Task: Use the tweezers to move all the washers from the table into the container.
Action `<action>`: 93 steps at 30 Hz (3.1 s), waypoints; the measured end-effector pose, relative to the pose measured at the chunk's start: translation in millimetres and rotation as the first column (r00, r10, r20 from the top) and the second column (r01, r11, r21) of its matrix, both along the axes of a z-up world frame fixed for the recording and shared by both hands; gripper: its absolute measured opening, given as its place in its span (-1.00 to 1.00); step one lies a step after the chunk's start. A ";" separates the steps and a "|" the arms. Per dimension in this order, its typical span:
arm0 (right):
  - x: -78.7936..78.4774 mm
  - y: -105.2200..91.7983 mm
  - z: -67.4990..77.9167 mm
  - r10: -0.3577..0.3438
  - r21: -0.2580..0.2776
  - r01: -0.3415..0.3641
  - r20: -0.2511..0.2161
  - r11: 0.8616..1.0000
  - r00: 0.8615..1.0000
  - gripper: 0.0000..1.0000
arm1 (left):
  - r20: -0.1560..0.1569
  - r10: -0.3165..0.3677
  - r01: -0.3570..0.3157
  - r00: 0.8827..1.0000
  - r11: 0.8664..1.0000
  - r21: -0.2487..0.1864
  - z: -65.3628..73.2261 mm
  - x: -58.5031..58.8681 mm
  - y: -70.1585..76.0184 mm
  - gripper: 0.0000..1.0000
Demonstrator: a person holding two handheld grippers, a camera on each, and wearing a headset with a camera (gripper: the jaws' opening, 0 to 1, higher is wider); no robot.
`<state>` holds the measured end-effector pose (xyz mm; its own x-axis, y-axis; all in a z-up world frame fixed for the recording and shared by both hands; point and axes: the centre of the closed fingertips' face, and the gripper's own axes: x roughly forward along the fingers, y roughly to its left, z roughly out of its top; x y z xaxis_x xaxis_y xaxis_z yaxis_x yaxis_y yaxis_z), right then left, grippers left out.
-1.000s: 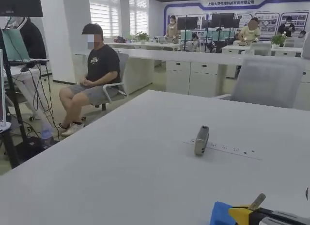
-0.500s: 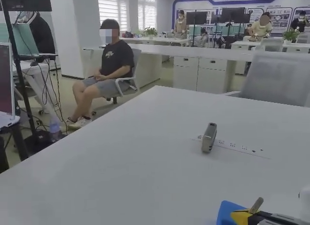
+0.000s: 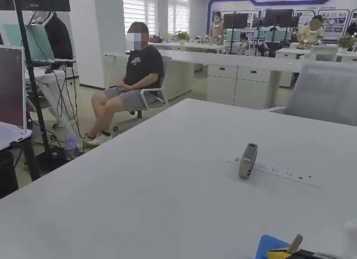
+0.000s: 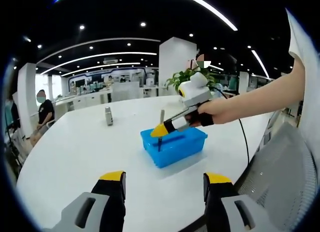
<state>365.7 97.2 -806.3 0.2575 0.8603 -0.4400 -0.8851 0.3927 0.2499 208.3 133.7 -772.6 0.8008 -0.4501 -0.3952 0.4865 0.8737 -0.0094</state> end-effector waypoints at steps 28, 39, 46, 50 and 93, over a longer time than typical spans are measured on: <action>-45.6 -16.5 58.4 0.055 0.066 -0.062 0.103 0.996 0.993 -0.93 | -0.047 -0.042 0.043 0.998 0.999 0.005 -5.9 -5.7 -5.6 0.12; -88.6 -38.6 59.4 0.158 0.026 -0.161 0.103 0.987 0.982 -0.93 | -0.177 -0.270 0.282 0.946 0.958 0.049 -8.5 -25.3 -27.9 -0.27; -114.4 -50.9 42.1 0.244 -0.051 -0.240 0.092 0.969 0.965 -0.93 | -0.203 -0.431 0.448 0.879 0.893 0.046 18.3 -19.0 -59.0 -0.40; -126.3 -56.0 34.7 0.287 -0.087 -0.280 0.090 0.956 0.954 -0.93 | -0.196 -0.476 0.491 0.857 0.871 0.030 32.8 -13.6 -72.7 -0.32; -157.7 -71.9 -4.9 0.256 -0.229 -0.227 0.105 0.947 0.961 -0.58 | -0.315 -0.752 0.812 0.579 0.568 0.136 6.2 -0.2 -110.2 -1.00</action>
<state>208.0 25.2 -811.2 0.1213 0.7938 -0.5960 -0.9792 0.1942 0.0594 208.1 23.5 -766.4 0.0677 -0.7255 -0.6849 0.9901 0.1334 -0.0435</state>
